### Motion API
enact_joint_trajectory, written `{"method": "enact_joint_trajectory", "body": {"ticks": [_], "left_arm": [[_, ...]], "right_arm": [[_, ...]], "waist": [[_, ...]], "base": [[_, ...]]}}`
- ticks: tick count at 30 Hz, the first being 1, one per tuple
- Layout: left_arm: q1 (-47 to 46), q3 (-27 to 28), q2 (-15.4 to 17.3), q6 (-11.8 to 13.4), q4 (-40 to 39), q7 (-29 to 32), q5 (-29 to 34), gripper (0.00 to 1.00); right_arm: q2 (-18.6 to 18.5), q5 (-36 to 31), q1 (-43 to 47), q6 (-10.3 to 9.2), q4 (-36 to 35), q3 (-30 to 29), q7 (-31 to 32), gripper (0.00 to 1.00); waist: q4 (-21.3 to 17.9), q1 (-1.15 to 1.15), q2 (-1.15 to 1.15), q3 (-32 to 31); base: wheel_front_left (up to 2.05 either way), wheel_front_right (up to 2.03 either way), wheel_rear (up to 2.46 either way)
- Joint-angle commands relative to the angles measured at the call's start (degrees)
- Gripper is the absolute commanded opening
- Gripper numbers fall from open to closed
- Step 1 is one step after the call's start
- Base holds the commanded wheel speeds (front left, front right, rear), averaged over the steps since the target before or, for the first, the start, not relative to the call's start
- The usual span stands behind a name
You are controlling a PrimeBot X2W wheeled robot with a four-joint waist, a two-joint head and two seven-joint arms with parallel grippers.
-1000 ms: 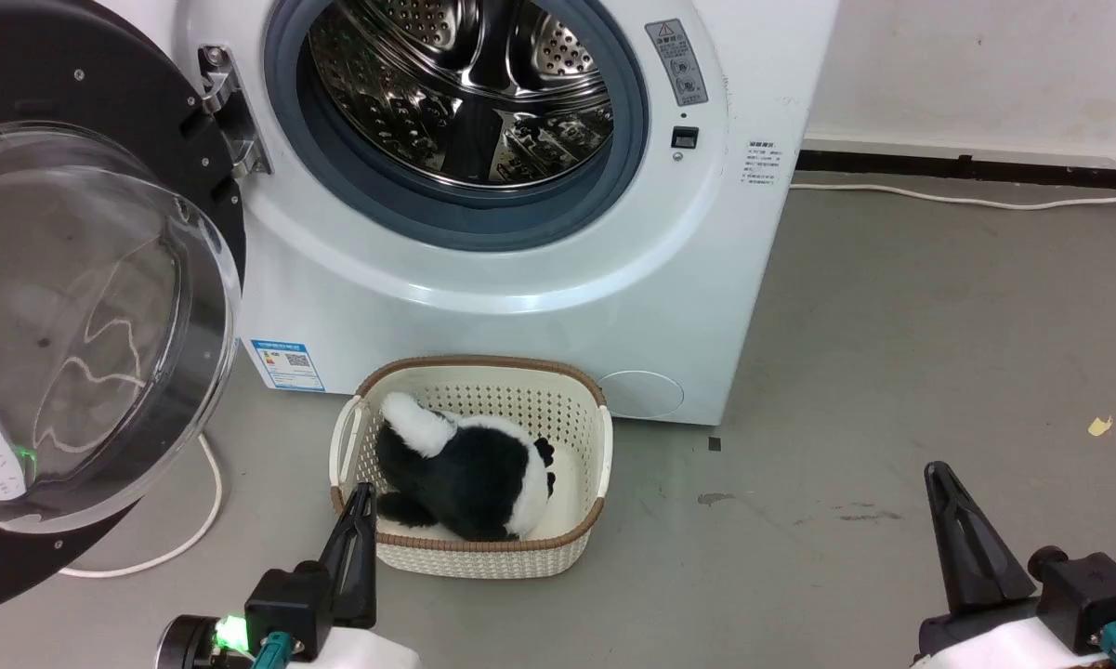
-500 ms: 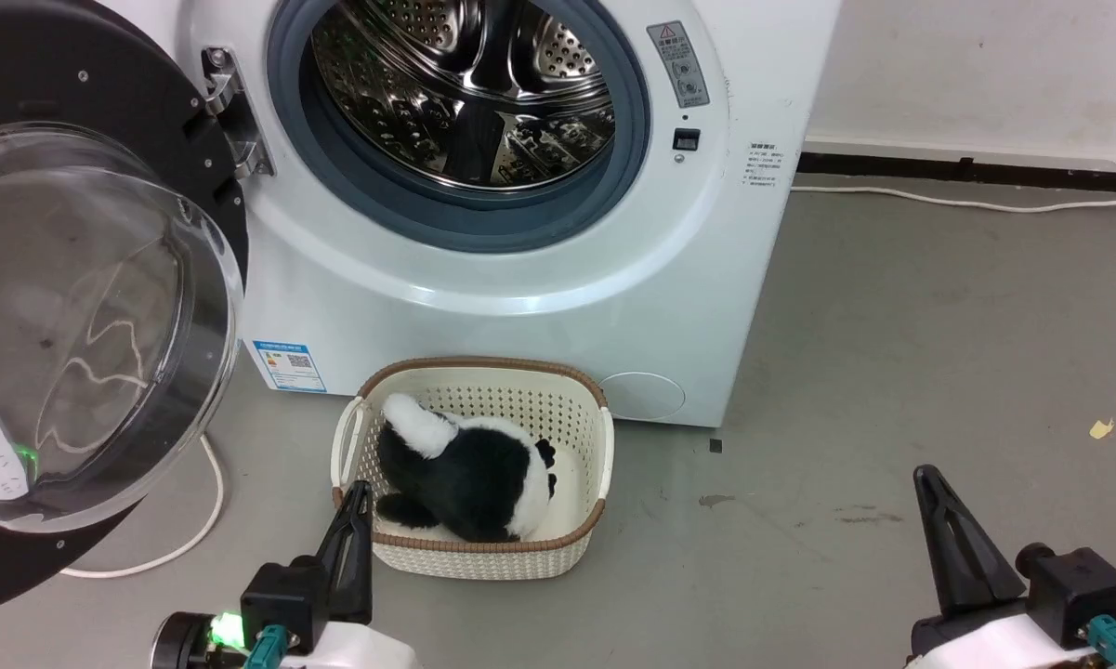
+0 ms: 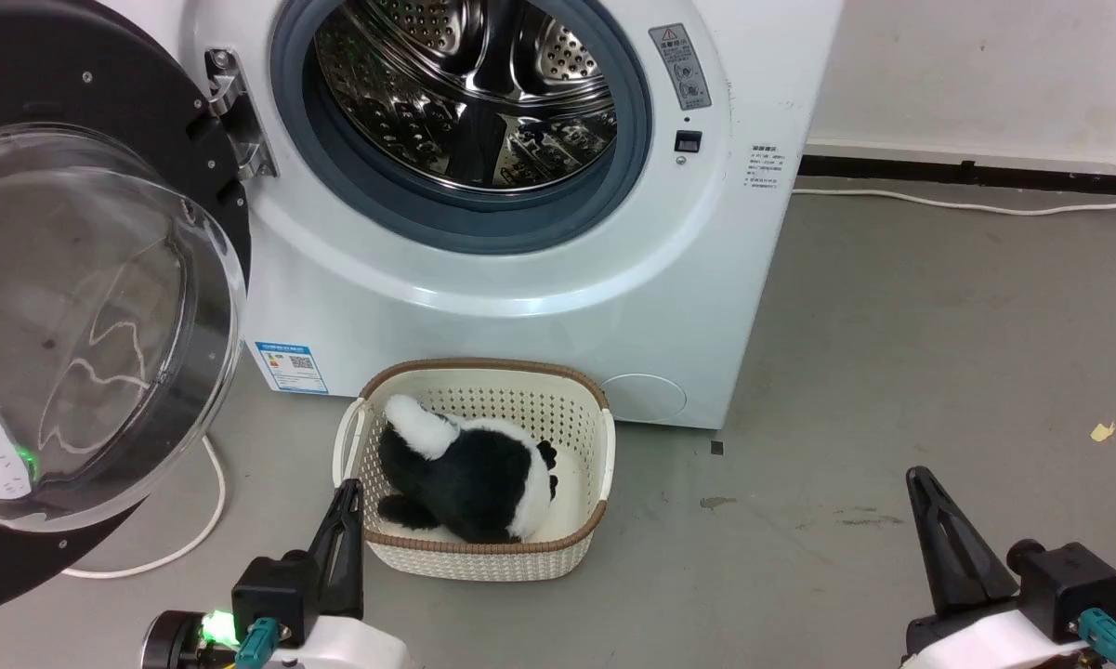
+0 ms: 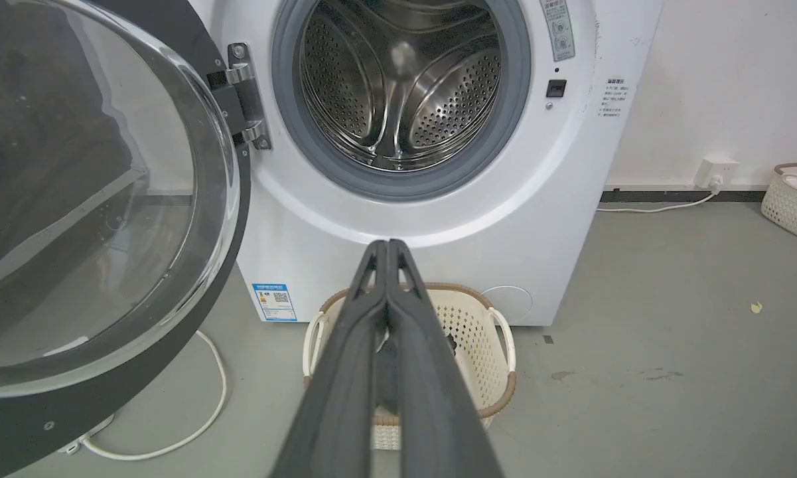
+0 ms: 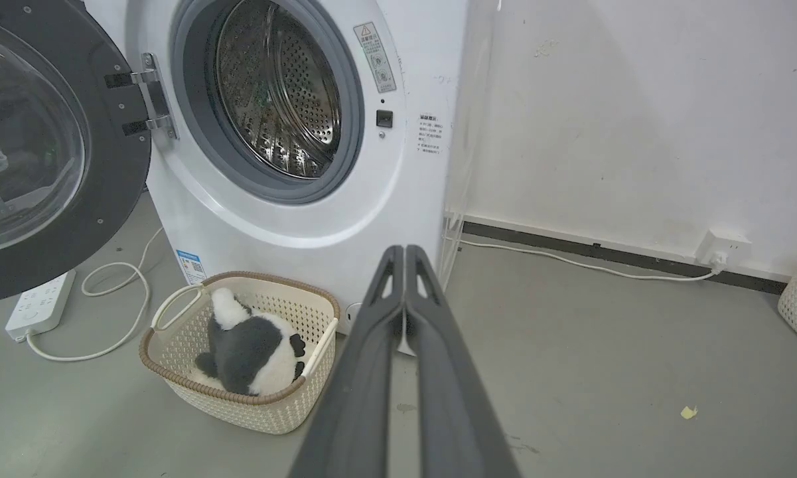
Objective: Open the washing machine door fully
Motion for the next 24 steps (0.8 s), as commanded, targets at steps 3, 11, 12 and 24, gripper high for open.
{"method": "enact_joint_trajectory", "body": {"ticks": [3, 11, 12, 24], "left_arm": [[-0.48, 0.32, -0.38, -0.30, -0.47, 0.76, 0.52, 0.00], [-0.56, 0.85, -0.49, -0.55, -0.86, 1.69, 0.74, 0.00], [-0.57, 0.92, -0.50, -0.58, -0.90, 1.81, 0.77, 0.00], [-0.68, 1.72, -0.67, -0.95, -1.48, 3.22, 1.11, 0.00]], "right_arm": [[0.10, -0.33, -1.00, 0.02, -0.08, 0.27, 0.70, 0.00], [0.11, -0.41, -1.19, 0.02, -0.10, 0.59, 1.63, 0.00], [0.11, -0.42, -1.22, 0.02, -0.10, 0.63, 1.75, 0.00], [0.13, -0.53, -1.50, 0.03, -0.13, 1.11, 3.16, 0.00]], "waist": [[0.03, 0.00, 0.00, -0.04], [0.10, 0.00, 0.00, -0.14], [0.11, 0.00, 0.00, -0.15], [0.22, 0.00, 0.00, -0.29]], "base": [[0.00, 0.00, 0.00], [0.00, 0.00, 0.00], [0.00, 0.00, 0.00], [0.00, 0.00, 0.00]]}}
